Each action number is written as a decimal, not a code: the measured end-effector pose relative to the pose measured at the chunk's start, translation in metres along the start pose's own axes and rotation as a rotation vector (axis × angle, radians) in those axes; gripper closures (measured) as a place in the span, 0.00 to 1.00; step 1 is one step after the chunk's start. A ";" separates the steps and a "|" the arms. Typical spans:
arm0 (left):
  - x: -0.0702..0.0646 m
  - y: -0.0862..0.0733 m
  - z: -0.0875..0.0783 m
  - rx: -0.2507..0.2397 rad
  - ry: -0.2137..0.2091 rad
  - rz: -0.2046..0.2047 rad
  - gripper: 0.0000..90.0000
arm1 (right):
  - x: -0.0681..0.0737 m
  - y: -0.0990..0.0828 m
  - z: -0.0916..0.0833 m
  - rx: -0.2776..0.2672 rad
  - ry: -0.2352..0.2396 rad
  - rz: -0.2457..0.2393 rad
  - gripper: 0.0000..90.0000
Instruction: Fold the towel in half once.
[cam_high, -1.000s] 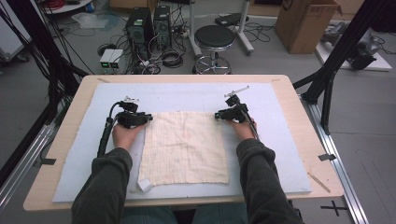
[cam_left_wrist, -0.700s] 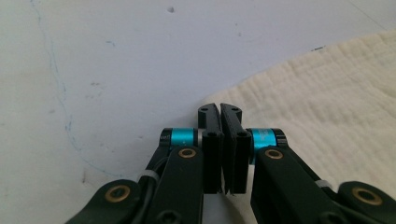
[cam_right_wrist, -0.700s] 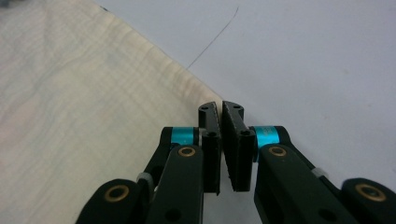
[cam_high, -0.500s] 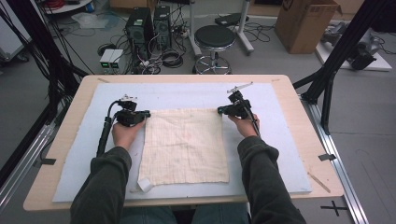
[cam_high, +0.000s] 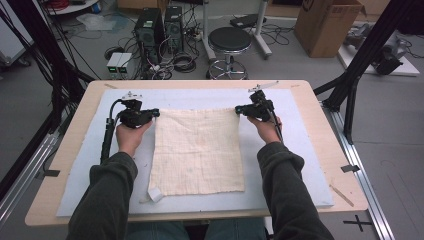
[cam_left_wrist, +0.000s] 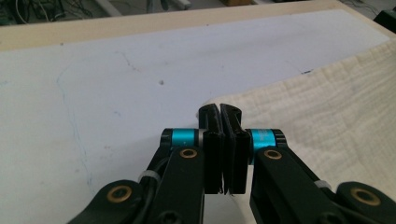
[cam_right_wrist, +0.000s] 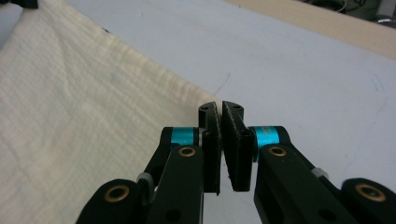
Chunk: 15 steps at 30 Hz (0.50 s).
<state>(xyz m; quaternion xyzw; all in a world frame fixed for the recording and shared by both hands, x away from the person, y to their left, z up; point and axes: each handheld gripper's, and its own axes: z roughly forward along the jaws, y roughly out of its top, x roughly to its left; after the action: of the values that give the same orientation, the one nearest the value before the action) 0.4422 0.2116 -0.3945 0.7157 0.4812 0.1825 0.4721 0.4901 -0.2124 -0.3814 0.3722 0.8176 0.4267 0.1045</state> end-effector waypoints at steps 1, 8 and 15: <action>0.000 0.000 -0.002 0.004 -0.003 0.004 0.97 | 0.000 0.000 -0.002 -0.002 0.007 0.002 0.96; -0.003 -0.002 -0.018 0.004 -0.015 0.034 0.97 | 0.009 -0.002 -0.009 -0.001 0.042 -0.017 0.95; -0.008 -0.012 -0.033 0.003 -0.019 0.067 0.97 | 0.018 -0.006 -0.018 -0.007 0.072 -0.023 0.95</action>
<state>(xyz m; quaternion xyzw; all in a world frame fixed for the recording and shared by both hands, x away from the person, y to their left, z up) 0.4083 0.2224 -0.3873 0.7338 0.4527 0.1907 0.4693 0.4656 -0.2131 -0.3726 0.3465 0.8235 0.4417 0.0814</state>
